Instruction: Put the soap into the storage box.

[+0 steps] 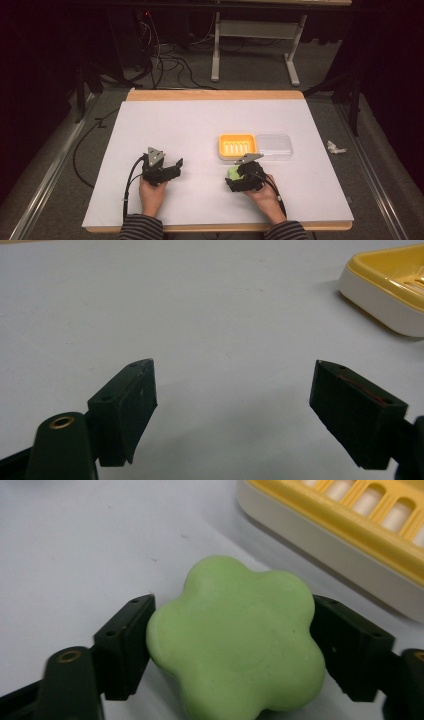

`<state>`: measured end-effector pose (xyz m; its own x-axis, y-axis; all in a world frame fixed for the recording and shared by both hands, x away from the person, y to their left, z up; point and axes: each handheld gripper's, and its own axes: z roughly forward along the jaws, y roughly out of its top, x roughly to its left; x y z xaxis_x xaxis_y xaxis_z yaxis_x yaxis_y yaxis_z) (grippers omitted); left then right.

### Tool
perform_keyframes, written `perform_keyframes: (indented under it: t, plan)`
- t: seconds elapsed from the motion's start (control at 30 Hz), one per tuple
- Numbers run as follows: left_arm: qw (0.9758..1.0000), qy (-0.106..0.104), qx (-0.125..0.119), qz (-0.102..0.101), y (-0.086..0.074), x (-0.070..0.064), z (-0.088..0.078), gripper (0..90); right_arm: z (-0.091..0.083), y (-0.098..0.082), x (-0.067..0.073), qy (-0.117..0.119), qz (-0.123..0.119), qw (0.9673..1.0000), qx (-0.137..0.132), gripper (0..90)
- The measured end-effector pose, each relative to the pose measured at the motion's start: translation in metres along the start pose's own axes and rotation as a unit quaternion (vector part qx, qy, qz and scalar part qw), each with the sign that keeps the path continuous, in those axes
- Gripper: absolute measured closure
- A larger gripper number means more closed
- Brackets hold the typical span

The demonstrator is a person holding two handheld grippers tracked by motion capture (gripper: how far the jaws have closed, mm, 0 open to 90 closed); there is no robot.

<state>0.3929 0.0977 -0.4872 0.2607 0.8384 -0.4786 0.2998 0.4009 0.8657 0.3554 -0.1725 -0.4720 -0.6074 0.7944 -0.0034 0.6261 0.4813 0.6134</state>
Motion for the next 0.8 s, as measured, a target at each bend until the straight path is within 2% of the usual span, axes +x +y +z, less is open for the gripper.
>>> perform_keyframes:
  t: [0.43, 0.53, 0.63, 0.8]
  plan:
    - [1.0000, 0.001, 0.000, -0.001, 0.000, 0.000, 0.000, 19.5, -0.002, -0.001, 0.002, -0.004, -0.021, 0.9998, -0.005, 26.9]
    - [1.0000, 0.001, 0.000, -0.002, 0.000, 0.000, 0.000, 19.5, -0.002, -0.002, 0.002, -0.007, -0.025, 0.9996, -0.012, 27.0]
    - [1.0000, 0.001, 0.000, -0.002, 0.000, 0.000, 0.000, 19.5, -0.006, -0.004, 0.000, -0.006, -0.021, 0.9993, -0.030, 27.0]
    - [1.0000, 0.001, 0.000, -0.002, 0.000, 0.000, 0.000, 19.5, -0.012, -0.005, -0.001, -0.004, -0.014, 0.9989, -0.044, 27.1]
